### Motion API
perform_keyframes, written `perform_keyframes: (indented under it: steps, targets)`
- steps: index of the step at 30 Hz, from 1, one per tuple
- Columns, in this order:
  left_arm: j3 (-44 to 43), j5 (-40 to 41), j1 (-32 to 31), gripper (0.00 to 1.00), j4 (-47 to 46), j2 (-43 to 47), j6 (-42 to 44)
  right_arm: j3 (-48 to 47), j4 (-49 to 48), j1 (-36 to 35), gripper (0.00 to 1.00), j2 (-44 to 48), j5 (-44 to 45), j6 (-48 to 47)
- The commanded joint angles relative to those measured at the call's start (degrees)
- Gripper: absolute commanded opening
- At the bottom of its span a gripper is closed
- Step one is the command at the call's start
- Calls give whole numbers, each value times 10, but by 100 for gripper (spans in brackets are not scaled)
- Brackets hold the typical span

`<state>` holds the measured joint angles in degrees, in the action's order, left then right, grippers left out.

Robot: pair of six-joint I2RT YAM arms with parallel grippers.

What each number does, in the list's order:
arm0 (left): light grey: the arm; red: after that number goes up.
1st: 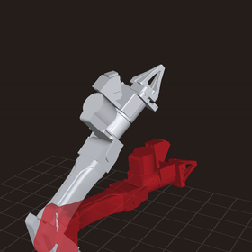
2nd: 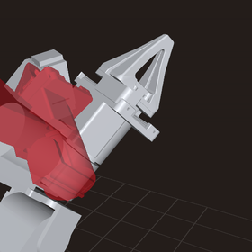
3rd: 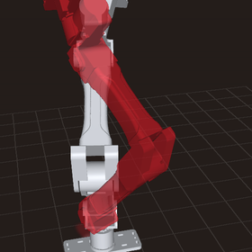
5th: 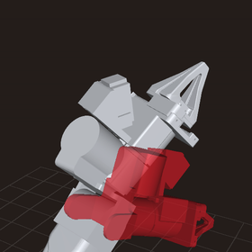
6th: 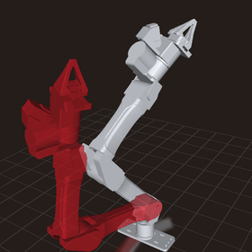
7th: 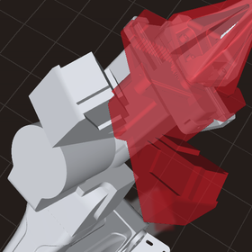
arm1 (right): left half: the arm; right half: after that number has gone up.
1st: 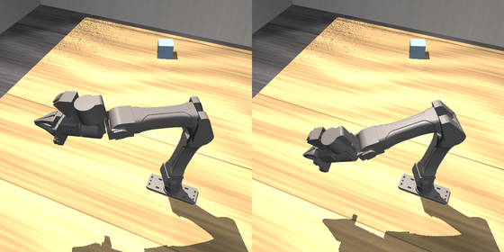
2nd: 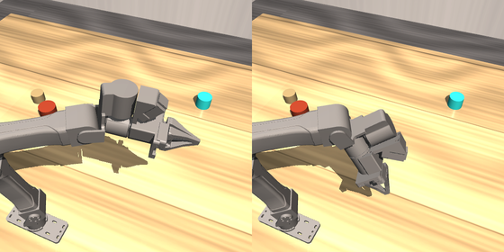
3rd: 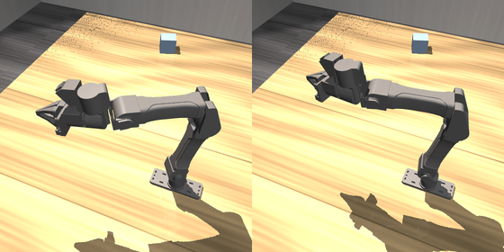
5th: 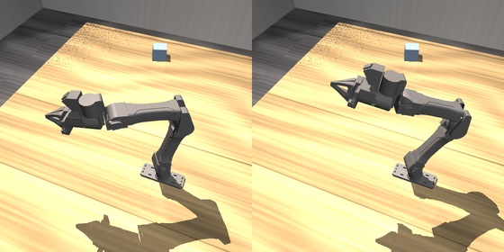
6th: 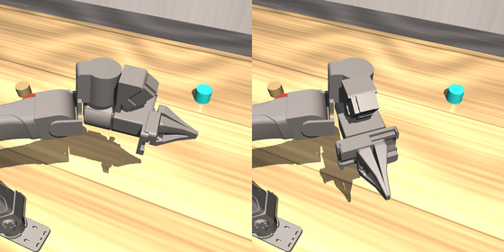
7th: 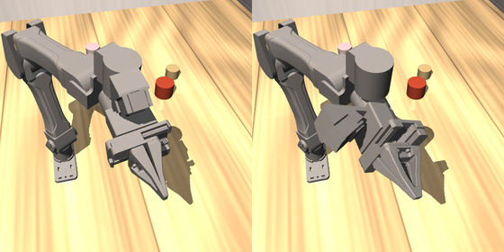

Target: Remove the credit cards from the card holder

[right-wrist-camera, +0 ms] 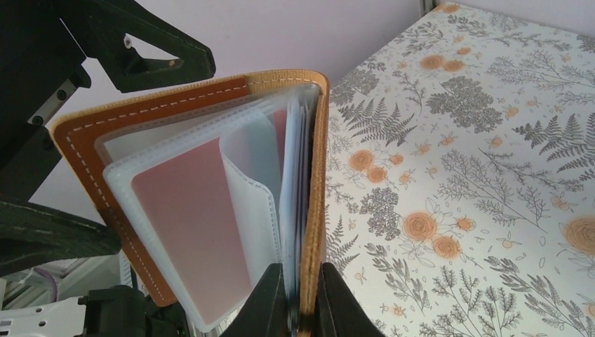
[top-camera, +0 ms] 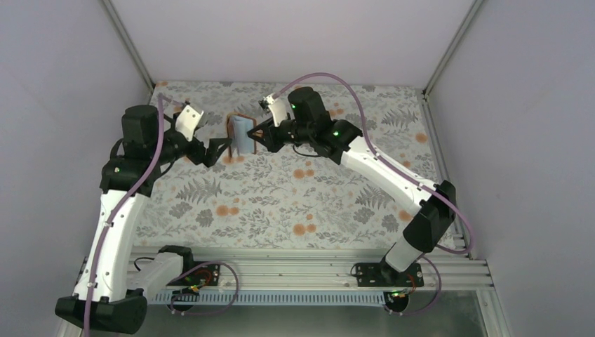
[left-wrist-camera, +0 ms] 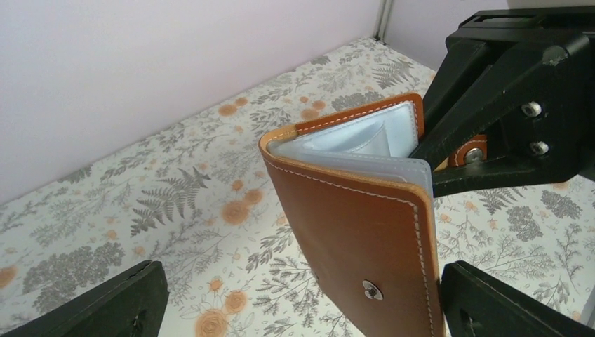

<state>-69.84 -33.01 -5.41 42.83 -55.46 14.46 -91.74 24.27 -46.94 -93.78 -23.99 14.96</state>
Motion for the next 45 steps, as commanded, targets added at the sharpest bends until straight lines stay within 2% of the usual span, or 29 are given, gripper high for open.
perform_keyframes:
  steps: [1,3,8,14,19,21,22,25,27,28,32,33,34,39,45]
  targets:
    - [3,9,9,93,22,8,19,-19,2,1,4,32,-41,-23]
    - [9,2,10,86,22,9,21,-18,0,0,4,33,-47,-30]
    - [19,-37,13,49,20,9,18,-32,7,0,4,24,-64,-41]
    - [28,-113,14,24,29,15,20,-21,-13,1,4,26,-96,-53]
    - [30,-103,13,3,32,15,11,-4,-26,0,4,33,-136,-69]
    - [30,-91,14,2,35,15,12,8,-33,0,4,36,-165,-81]
    - [31,-89,13,2,36,17,13,13,-35,0,7,36,-174,-88]
    - [24,-80,14,2,32,19,1,27,-35,0,40,37,-180,-105]
    - [16,-68,14,2,31,20,-9,38,-40,0,54,42,-195,-121]
    - [11,-58,14,2,31,21,-13,46,-44,0,65,45,-204,-130]
    - [0,-17,14,2,39,28,-16,65,-67,0,80,61,-229,-134]
    - [-1,-7,13,2,40,29,-14,73,-80,1,86,64,-234,-129]
    - [-1,2,14,2,40,31,-10,81,-93,-1,97,68,-229,-120]
    - [5,27,13,2,45,39,6,82,-128,-4,99,48,-146,-73]
    - [3,-53,13,2,40,56,-18,65,-137,-6,93,21,-121,-59]
